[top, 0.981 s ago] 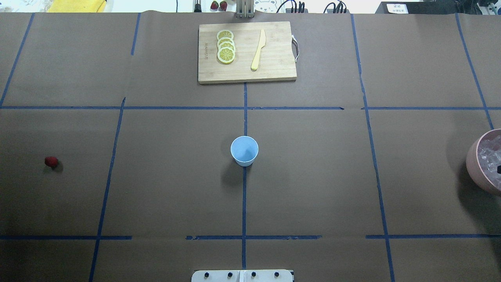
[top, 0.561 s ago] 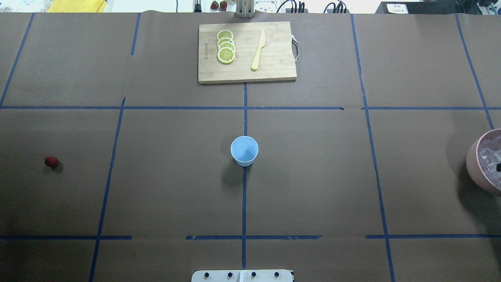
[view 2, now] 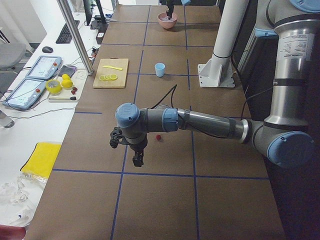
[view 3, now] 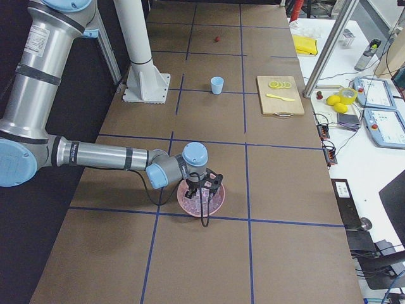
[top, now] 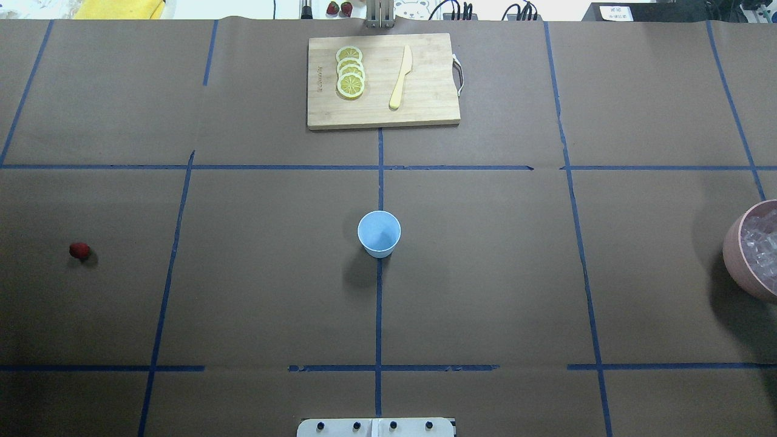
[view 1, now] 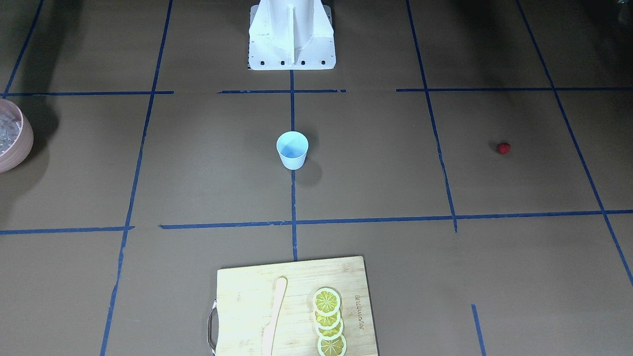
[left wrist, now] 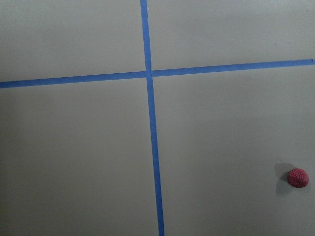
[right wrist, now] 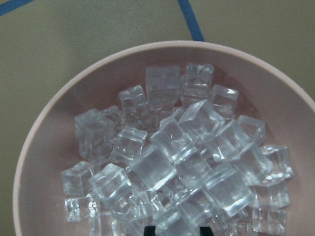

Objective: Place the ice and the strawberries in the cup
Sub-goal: 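Close the right gripper on one clear ice cube, then carry the ice cube with the right gripper over the blue cup, then open the right gripper to drop the ice cube into the cup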

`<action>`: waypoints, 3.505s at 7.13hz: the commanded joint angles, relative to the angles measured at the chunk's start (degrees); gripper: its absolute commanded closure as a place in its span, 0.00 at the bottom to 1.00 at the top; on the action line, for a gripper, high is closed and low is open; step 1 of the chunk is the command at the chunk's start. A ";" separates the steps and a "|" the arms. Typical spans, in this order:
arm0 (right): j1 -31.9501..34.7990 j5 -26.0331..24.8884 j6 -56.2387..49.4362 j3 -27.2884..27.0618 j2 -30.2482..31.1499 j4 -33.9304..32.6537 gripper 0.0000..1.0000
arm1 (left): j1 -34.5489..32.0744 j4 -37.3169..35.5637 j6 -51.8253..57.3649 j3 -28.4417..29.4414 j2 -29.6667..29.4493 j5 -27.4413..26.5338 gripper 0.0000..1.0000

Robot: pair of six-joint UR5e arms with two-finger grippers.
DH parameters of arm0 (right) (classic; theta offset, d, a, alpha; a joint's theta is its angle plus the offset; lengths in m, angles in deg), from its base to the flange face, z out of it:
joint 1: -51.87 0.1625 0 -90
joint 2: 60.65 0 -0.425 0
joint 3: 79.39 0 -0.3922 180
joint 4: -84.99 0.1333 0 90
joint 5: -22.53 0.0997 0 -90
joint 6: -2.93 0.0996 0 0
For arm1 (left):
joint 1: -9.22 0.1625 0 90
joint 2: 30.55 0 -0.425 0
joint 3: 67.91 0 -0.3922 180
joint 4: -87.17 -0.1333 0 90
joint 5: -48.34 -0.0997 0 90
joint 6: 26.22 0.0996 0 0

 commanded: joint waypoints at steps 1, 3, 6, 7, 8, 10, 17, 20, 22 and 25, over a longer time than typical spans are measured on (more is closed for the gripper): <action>0.01 0.09 -0.07 -0.43 0.29 0.07 0.97 | 0.00 -0.09 -0.02 -0.15 0.03 0.00 0.00; 0.53 0.09 0.02 -3.14 1.51 0.07 1.00 | 0.00 -0.09 -0.03 -0.06 0.03 0.00 0.00; 2.03 0.18 0.80 -12.44 2.23 -0.81 1.00 | 0.00 -0.09 -0.03 -0.50 0.03 0.00 0.00; 1.77 0.18 4.81 -13.86 -1.26 -0.90 1.00 | 0.00 -0.09 -0.03 -0.67 0.03 0.09 0.00; -0.76 0.88 11.03 -14.75 -5.99 -0.90 1.00 | 0.00 -0.09 -0.03 -0.76 0.03 0.09 0.00; -10.48 0.80 29.36 -15.02 -19.59 -2.64 0.99 | 0.00 -0.09 -0.03 -0.94 -0.06 2.09 0.00; -35.92 -20.19 44.40 4.79 -60.69 -20.80 0.99 | 0.00 0.00 -0.03 -1.29 -0.14 4.04 0.00; -36.99 -20.04 46.77 7.57 -60.88 -15.75 0.93 | 0.00 -0.09 -0.11 -1.82 -0.14 4.04 0.00; -37.52 -20.03 46.77 7.48 -60.88 -15.75 0.77 | -0.09 -0.17 -0.20 -2.17 -0.06 4.04 0.00; -38.57 -20.12 46.95 7.04 -60.71 -16.02 0.40 | -0.09 -0.35 -0.11 -2.86 0.29 3.96 0.00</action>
